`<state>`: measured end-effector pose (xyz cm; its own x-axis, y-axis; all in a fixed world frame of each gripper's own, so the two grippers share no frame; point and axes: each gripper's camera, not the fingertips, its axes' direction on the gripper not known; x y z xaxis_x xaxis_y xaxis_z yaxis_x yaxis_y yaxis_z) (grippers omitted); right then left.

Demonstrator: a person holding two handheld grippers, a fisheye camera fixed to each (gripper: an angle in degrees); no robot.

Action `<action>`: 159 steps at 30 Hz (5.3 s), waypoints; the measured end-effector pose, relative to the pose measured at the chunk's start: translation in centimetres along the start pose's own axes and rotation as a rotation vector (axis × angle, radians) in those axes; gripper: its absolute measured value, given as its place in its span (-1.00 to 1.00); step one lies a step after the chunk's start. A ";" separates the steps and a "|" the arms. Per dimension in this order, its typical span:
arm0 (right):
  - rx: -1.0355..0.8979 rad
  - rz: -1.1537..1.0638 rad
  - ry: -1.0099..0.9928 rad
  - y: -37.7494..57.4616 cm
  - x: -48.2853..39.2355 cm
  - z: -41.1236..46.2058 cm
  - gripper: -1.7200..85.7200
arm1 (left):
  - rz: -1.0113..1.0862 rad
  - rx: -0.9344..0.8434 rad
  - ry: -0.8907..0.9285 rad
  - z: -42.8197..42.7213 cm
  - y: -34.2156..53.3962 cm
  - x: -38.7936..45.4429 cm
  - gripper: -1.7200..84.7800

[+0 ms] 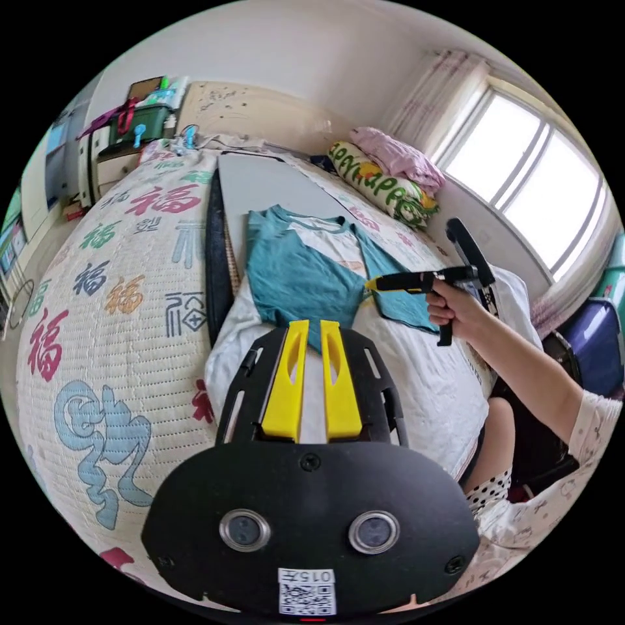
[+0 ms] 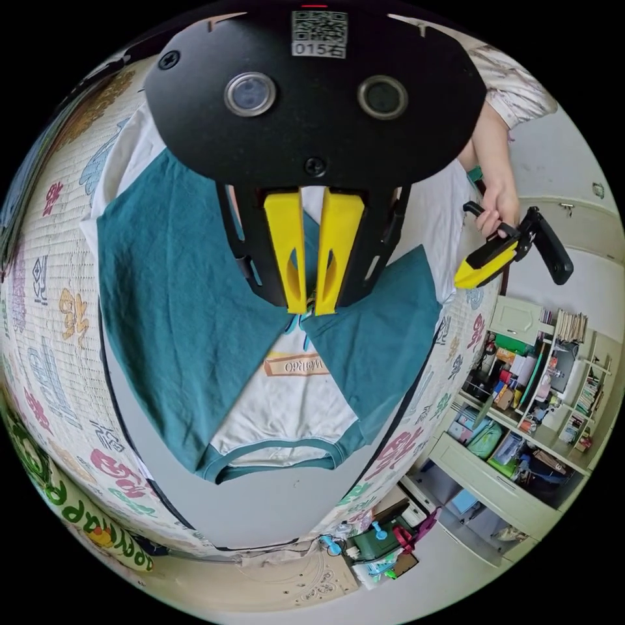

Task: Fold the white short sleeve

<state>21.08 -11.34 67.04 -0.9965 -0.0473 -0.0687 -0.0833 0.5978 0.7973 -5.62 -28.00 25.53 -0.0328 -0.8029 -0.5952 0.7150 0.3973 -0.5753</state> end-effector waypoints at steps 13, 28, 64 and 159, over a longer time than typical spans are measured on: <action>0.060 -0.039 -0.064 -0.1 -0.1 1.8 -0.77 | 0.225 -0.116 0.072 5.3 -0.9 4.5 -0.77; 0.010 -0.184 0.060 3.1 -7.4 4.8 -0.97 | 0.284 -0.226 -0.162 8.1 -0.7 6.1 -0.96; 0.214 -0.029 0.014 -14.4 -4.6 -1.1 -0.76 | -0.058 -0.101 -0.136 19.0 -25.9 -14.2 -0.70; 0.443 0.337 -0.289 13.9 -5.0 -42.4 -0.94 | -0.433 0.168 0.104 -9.9 7.2 -21.3 -0.98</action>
<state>24.75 -36.74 103.87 -0.9213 0.3832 -0.0654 0.3068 0.8201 0.4831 -6.70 -3.66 28.54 -0.4167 -0.8264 -0.3787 0.7229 -0.0487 -0.6892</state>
